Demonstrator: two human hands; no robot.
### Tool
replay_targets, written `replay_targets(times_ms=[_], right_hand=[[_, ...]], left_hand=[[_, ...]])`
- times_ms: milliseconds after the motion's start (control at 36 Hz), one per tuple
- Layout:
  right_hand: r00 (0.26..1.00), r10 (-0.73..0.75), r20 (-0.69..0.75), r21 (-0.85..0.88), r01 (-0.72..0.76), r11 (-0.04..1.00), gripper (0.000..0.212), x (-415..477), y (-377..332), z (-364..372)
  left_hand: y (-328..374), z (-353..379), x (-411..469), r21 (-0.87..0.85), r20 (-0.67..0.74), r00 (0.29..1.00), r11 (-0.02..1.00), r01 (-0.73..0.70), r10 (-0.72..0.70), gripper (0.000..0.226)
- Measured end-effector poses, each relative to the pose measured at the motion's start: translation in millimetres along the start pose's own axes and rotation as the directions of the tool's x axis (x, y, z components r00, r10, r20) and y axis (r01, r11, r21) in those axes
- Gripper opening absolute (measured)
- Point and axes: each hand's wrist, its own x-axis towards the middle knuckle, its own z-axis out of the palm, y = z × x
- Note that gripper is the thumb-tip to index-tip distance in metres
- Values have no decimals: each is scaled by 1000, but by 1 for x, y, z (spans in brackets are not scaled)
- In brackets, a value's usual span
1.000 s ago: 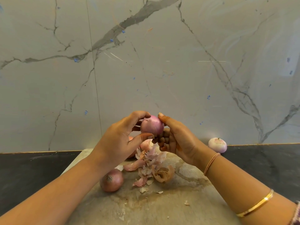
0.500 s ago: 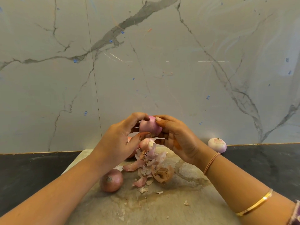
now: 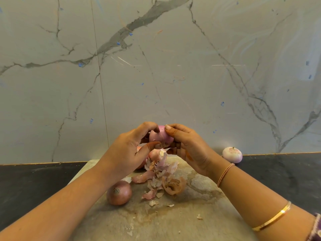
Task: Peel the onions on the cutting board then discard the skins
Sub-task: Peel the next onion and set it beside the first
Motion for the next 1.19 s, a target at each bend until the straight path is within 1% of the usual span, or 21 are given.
replay_targets(times_ms=[167,306,417,528,667,806,861,917,1000,1028,1194], right_hand=[[1000,8,-16,14,-8,1000,30,1,-1,1],[999,8,-39,-20,-8,1000,35,1,-1,2],[999,14,-50,-33,-16,999,38,1,0,2],[998,14,-58,-47,-17,999,38,1,0,2],[998,11,-69,-90,-18,996,41,3,2,2],[998,14,-66,-95,-20,995,39,3,3,2],[998,12,-63,-93,-18,996,36,2,3,2],[998,11,-66,-102,-18,995,36,2,3,2],[998,-1,-69,-145,-9,989,34,3,3,2],[998,-6,-69,-159,-5,987,32,3,3,2],[996,-50,-69,-230,33,973,27,2,2,2]], left_hand=[[-2,2,1,33,-8,1000,999,-24,24,24],[-1,2,1,1,28,999,999,-37,37,30],[-2,2,0,23,24,998,998,-55,55,22],[-2,3,0,47,17,998,997,-62,61,20],[0,3,0,30,46,998,998,-54,53,29],[-2,3,0,69,43,998,996,-54,51,17],[-2,3,-1,84,32,999,996,-43,40,18],[-1,3,0,64,36,999,997,-43,41,19],[1,2,0,16,45,999,1000,-22,21,33],[1,2,1,11,48,999,1000,-16,15,34],[-1,2,1,16,45,999,1000,3,-4,25]])
